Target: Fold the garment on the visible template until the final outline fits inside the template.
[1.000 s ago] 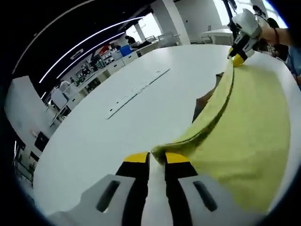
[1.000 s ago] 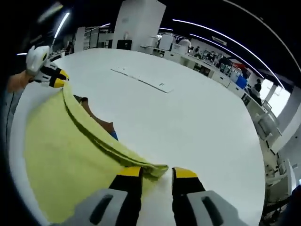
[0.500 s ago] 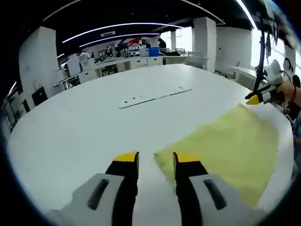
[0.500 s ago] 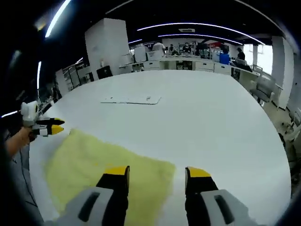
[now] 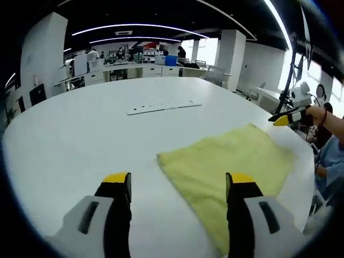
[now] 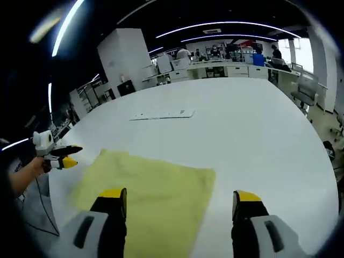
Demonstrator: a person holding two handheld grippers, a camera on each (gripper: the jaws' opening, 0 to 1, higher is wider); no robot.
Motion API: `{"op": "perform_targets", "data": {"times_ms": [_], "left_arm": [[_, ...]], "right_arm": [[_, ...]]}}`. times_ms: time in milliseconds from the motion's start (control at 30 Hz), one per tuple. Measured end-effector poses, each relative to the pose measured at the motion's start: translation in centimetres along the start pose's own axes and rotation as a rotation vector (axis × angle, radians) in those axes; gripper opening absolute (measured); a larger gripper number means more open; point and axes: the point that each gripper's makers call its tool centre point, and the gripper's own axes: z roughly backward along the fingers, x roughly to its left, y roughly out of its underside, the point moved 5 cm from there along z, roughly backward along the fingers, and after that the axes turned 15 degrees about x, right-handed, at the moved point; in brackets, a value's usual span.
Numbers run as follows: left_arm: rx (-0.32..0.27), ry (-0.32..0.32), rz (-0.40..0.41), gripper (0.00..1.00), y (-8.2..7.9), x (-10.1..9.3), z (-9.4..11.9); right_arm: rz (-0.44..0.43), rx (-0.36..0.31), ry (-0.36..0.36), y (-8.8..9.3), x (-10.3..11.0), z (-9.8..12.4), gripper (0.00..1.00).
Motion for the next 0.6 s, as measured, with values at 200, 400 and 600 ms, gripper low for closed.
{"op": "perform_targets", "data": {"times_ms": [200,400,600], "left_arm": [[0.009,0.029,-0.023,0.77,1.3,-1.0,1.0],[0.043,0.056,-0.042,0.78,3.5,-1.9,1.9],[0.061,0.075,-0.029,0.76,5.2,-2.1,2.7]], "right_arm": [[0.034,0.040,-0.025,2.3,1.0,1.1,0.85],[0.063,0.065,-0.057,4.5,2.2,2.0,0.86],[0.076,0.083,-0.072,6.2,3.0,2.7,0.84]]}}
